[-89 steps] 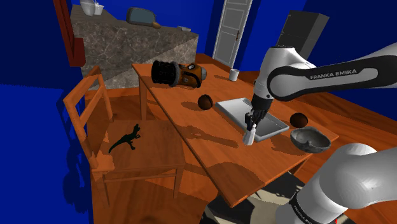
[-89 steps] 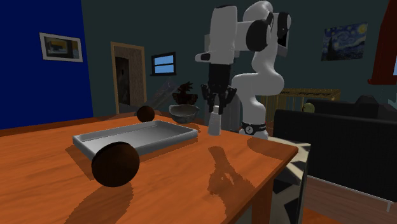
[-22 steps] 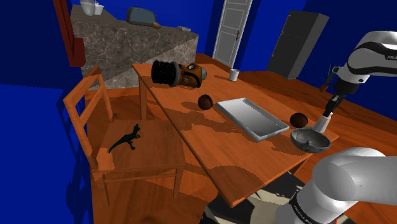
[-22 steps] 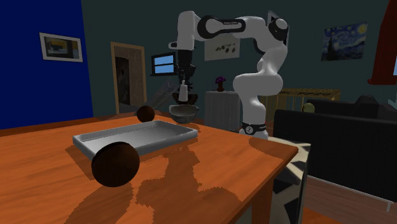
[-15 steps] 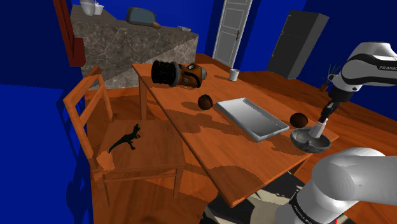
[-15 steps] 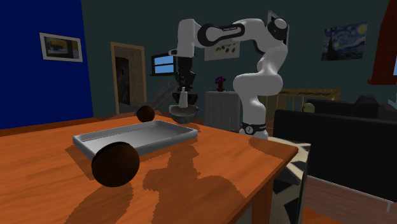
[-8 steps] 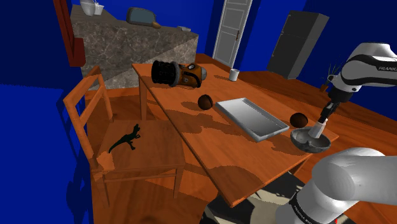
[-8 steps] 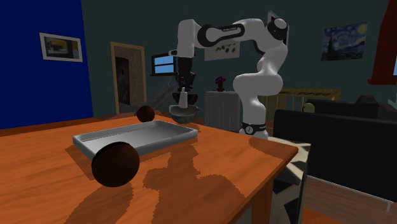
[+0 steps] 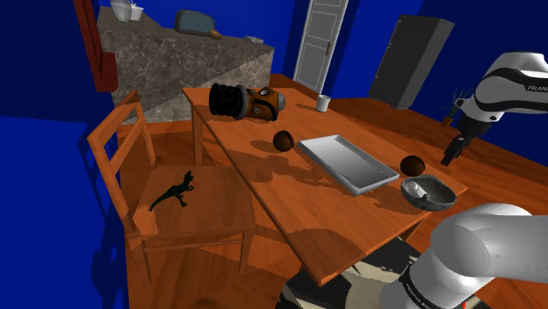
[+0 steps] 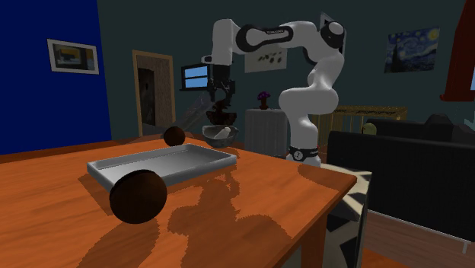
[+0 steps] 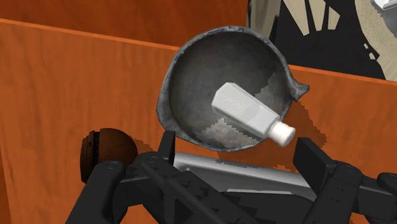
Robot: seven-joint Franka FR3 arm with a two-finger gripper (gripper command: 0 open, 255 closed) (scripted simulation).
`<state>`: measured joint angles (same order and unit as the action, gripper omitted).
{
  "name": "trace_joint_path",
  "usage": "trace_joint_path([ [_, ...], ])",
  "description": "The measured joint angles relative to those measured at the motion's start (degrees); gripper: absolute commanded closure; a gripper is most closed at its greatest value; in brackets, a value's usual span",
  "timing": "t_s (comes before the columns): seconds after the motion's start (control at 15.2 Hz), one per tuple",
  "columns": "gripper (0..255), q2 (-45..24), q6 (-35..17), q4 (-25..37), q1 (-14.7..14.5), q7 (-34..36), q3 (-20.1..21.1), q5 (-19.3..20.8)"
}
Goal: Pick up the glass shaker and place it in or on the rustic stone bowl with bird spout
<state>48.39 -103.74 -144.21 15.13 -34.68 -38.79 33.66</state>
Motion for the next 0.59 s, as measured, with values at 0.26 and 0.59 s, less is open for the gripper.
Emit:
trace_joint_path([
  [0.26,0,0.47,4.41,3.67,-0.43,-0.25,2.55,-1.97],
  [0.59,0,0.61,4.77,3.79,-0.42,-0.20,2.82,-2.12],
])
